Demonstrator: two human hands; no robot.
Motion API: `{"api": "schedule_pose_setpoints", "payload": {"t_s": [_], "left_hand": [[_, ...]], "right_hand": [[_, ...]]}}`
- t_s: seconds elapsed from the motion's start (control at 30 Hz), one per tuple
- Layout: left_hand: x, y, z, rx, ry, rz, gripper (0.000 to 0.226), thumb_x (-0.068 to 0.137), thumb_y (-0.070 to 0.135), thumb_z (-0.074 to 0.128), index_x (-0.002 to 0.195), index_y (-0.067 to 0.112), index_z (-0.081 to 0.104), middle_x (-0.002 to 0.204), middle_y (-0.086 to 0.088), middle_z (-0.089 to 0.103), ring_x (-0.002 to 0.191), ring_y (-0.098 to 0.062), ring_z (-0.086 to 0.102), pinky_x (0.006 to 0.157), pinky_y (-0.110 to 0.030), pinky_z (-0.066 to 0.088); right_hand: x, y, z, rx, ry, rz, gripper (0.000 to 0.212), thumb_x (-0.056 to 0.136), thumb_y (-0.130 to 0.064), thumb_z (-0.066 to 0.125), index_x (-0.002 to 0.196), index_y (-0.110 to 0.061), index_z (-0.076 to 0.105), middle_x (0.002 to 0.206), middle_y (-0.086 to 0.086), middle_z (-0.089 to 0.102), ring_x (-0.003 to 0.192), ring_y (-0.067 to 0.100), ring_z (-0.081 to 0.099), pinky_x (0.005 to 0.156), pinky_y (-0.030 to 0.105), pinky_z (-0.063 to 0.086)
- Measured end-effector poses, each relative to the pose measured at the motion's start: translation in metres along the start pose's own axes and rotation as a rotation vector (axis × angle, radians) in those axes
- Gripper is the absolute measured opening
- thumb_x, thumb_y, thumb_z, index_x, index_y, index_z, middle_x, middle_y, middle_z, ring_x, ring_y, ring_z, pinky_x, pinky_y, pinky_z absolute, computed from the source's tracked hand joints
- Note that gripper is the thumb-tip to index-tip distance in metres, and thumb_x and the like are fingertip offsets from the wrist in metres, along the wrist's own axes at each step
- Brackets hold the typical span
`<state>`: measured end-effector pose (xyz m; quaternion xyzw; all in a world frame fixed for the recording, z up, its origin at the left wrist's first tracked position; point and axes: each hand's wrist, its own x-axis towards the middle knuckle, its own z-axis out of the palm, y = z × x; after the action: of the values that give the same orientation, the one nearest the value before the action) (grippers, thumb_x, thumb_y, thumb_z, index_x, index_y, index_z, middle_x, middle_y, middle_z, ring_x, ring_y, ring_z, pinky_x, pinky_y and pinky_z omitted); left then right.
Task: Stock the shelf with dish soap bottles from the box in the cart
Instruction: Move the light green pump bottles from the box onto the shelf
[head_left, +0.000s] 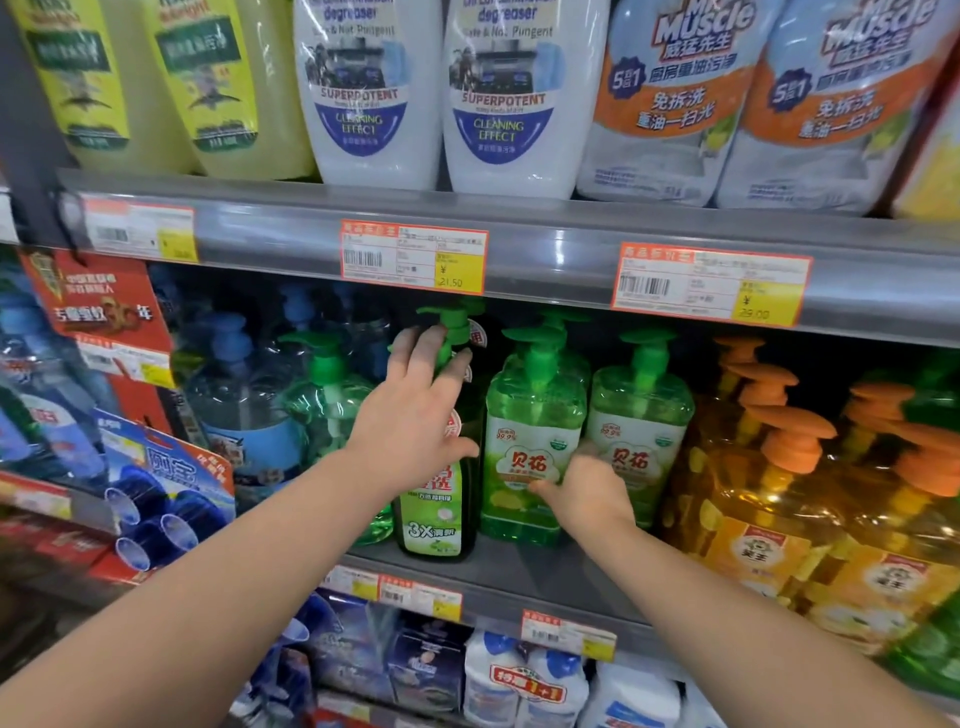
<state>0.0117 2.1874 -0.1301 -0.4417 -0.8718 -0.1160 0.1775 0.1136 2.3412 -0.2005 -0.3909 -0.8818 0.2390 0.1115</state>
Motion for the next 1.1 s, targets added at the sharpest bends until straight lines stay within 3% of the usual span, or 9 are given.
{"api": "schedule_pose_setpoints", "payload": {"t_s": [0.2,0.37,0.53,0.67,0.8,0.87,1.0,1.1], "left_hand": [[0.000,-0.002,0.001,0.009,0.005,0.017,0.098,0.071,0.050,0.073,0.148,0.016,0.023,0.155,-0.012,0.006,0.143,-0.034,-0.003,0.108,-0.046,0.034],[0.000,-0.003,0.002,0.059,-0.011,0.013,0.093,0.071,0.053,0.071,0.146,0.019,0.028,0.155,-0.013,0.006,0.143,-0.036,-0.001,0.110,-0.050,0.032],[-0.001,0.002,-0.006,0.178,-0.029,-0.006,0.091,0.075,0.061,0.063,0.148,0.025,0.022,0.157,-0.015,-0.001,0.144,-0.038,-0.003,0.115,-0.053,0.012],[-0.020,0.012,-0.014,0.179,0.118,0.005,0.076,0.067,0.046,0.077,0.130,0.012,0.052,0.146,-0.023,0.035,0.135,-0.047,0.030,0.102,-0.060,0.035],[-0.058,0.014,-0.017,0.195,0.146,-0.006,0.065,0.066,0.040,0.076,0.120,0.009,0.057,0.124,-0.020,0.056,0.117,-0.043,0.051,0.088,-0.053,0.050],[-0.084,0.009,-0.014,0.237,0.089,-0.031,0.066,0.067,0.044,0.074,0.120,0.009,0.055,0.119,-0.017,0.058,0.112,-0.039,0.054,0.084,-0.052,0.052],[-0.147,-0.007,-0.011,0.314,-0.235,-0.219,0.075,0.085,0.056,0.051,0.142,0.013,0.031,0.144,-0.013,0.034,0.133,-0.034,0.030,0.107,-0.047,0.030],[-0.193,-0.021,-0.014,0.350,-0.369,-0.359,0.072,0.087,0.058,0.047,0.142,0.015,0.029,0.143,-0.010,0.034,0.130,-0.031,0.034,0.105,-0.043,0.030]], "right_hand": [[0.002,-0.001,-0.001,0.018,-0.050,0.022,0.055,0.085,-0.038,0.068,0.123,-0.004,0.046,0.117,0.011,0.065,0.107,0.030,0.063,0.081,0.033,0.051],[0.000,0.001,-0.020,0.068,-0.210,-0.035,0.056,0.083,-0.034,0.070,0.130,-0.010,0.051,0.130,0.008,0.060,0.119,0.026,0.057,0.096,0.032,0.046],[-0.017,0.005,-0.048,-0.016,-0.148,-0.153,0.052,0.087,-0.035,0.065,0.132,-0.015,0.050,0.133,0.007,0.057,0.121,0.025,0.054,0.097,0.033,0.045],[-0.043,0.012,-0.060,-0.341,-0.086,-0.338,0.053,0.091,-0.037,0.056,0.138,-0.019,0.039,0.136,0.007,0.049,0.123,0.027,0.050,0.098,0.039,0.046],[-0.065,0.012,-0.061,-0.531,-0.048,-0.513,0.062,0.091,-0.040,0.054,0.144,-0.020,0.030,0.146,0.006,0.034,0.134,0.029,0.034,0.111,0.046,0.030],[-0.075,0.006,-0.056,-0.547,-0.060,-0.594,0.065,0.091,-0.043,0.054,0.146,-0.021,0.027,0.150,0.005,0.030,0.139,0.029,0.027,0.114,0.049,0.025],[-0.097,-0.016,-0.030,-0.539,-0.141,-0.743,0.066,0.093,-0.046,0.050,0.149,-0.023,0.022,0.154,0.004,0.025,0.144,0.028,0.019,0.116,0.048,0.019],[-0.116,-0.040,-0.005,-0.517,-0.195,-0.846,0.064,0.093,-0.046,0.047,0.148,-0.022,0.023,0.152,0.003,0.028,0.141,0.027,0.023,0.115,0.048,0.022]]}}
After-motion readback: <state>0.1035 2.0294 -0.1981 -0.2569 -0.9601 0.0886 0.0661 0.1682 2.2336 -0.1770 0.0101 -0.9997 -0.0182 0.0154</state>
